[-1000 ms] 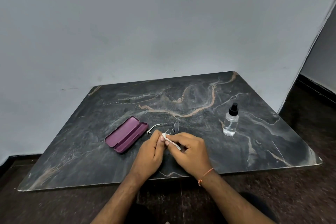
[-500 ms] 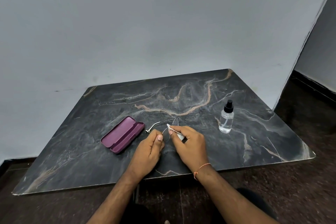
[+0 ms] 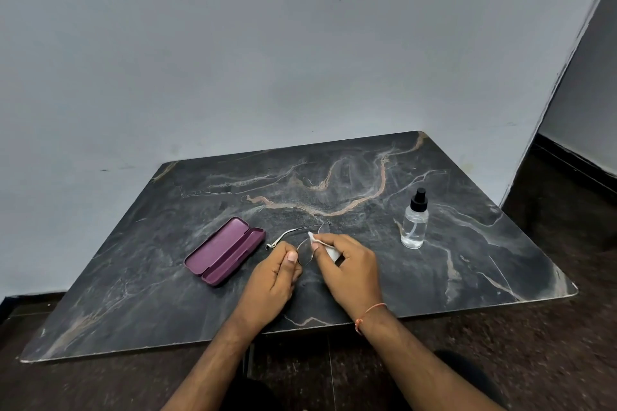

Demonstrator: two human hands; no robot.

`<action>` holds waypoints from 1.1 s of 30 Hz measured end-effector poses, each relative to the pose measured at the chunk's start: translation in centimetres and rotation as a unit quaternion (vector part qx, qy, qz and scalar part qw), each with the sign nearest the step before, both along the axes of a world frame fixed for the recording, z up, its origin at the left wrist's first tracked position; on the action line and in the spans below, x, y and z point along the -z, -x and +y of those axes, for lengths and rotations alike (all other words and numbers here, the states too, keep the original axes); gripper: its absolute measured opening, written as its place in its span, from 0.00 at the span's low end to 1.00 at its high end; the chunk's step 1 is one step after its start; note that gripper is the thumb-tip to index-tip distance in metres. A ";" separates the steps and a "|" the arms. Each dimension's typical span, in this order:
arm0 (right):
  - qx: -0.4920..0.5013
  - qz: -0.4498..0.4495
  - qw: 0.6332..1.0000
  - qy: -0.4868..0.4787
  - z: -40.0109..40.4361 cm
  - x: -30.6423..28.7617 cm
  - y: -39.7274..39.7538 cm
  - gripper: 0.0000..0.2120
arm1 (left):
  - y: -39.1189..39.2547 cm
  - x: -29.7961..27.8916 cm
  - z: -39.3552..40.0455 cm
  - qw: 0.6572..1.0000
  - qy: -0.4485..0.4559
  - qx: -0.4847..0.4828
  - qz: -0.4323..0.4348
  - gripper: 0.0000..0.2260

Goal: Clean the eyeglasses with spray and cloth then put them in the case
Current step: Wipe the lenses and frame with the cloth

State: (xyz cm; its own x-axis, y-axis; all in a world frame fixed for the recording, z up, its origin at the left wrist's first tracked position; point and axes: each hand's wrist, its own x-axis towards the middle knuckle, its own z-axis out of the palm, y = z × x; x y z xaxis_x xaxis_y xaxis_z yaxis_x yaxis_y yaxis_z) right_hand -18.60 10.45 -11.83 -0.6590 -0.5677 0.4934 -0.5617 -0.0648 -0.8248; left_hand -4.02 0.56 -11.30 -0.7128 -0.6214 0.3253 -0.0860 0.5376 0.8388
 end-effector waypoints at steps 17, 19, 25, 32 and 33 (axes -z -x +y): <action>-0.030 0.003 0.999 -0.015 0.1 0.2 -0.6 0.06 | 0.1 -0.4 0.0 0.997 -0.073 -0.009 0.018 0.16; -0.004 -0.013 1.000 -0.018 -0.1 0.1 -0.4 0.07 | 0.1 -0.4 0.0 0.997 -0.071 -0.004 0.010 0.15; 0.014 -0.014 1.000 -0.013 0.0 -0.1 -0.2 0.09 | -0.2 -0.6 0.3 0.999 -0.044 0.016 -0.010 0.14; -0.058 0.022 0.998 0.016 0.4 -0.3 -0.9 0.05 | -0.1 -0.9 0.5 0.999 -0.042 0.007 0.010 0.16; -0.053 0.018 0.998 0.014 0.4 -0.3 -0.9 0.05 | -0.1 -0.9 0.5 0.999 -0.041 0.006 0.008 0.17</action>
